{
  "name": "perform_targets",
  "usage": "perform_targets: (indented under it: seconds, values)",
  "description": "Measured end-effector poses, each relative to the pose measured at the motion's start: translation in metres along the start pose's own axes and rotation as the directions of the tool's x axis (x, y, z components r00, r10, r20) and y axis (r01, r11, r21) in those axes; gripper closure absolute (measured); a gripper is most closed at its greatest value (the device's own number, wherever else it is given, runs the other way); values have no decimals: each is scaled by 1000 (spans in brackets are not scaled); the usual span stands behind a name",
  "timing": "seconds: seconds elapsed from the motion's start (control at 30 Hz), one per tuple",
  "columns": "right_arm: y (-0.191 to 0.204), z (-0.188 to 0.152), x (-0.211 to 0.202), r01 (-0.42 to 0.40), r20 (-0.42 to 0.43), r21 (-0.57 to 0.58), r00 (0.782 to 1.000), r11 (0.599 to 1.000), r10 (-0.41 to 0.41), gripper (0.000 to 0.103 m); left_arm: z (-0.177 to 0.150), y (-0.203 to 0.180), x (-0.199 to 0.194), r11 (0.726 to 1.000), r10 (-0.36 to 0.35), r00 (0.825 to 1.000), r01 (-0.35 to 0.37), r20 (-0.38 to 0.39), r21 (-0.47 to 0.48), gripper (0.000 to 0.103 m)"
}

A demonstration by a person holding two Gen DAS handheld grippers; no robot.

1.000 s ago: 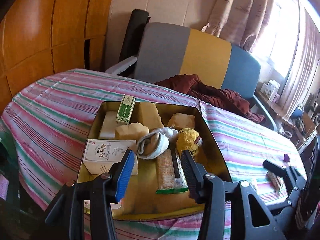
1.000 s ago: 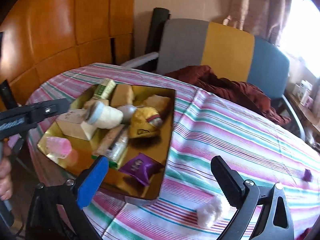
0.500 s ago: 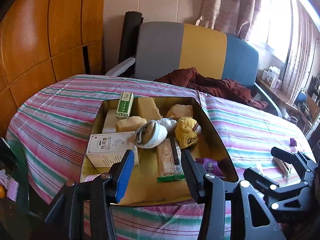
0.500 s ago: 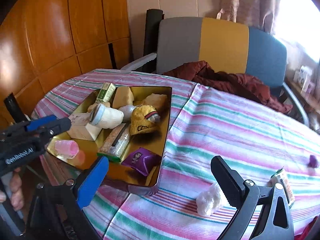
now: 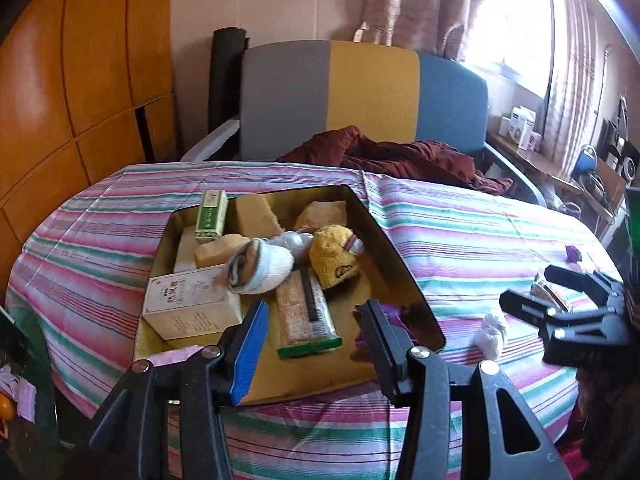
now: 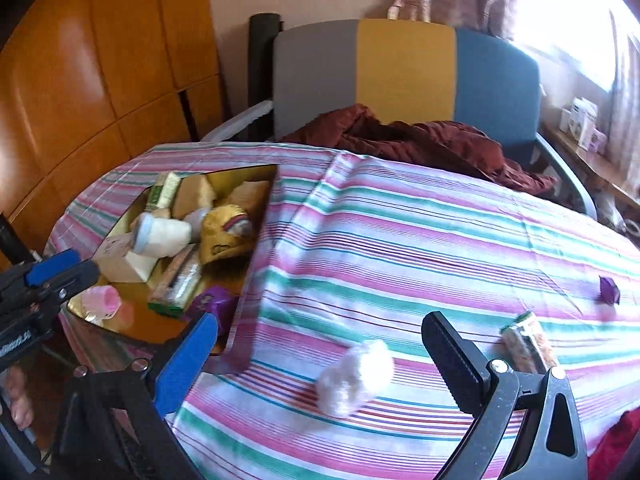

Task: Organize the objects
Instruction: 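Move both tools back toward the remaining items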

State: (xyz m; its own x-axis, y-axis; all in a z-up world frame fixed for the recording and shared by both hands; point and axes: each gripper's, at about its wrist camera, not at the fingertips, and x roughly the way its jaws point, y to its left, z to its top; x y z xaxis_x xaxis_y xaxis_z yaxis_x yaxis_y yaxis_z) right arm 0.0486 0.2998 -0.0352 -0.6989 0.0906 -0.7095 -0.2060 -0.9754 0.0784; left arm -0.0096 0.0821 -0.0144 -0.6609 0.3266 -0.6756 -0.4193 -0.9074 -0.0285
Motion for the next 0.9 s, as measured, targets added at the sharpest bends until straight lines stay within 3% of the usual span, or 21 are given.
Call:
perform_targets:
  seconds: [0.6,0.9]
  values:
    - [-121,2,-12,145,-71,193,988,970,-134,0,7,-45,6,992,-76,997,77,-22,104,54]
    - [-197,3,-16,189,-63,284,982,940,-178,0,8,-90,9,959,-190,980,197,-52,203,54]
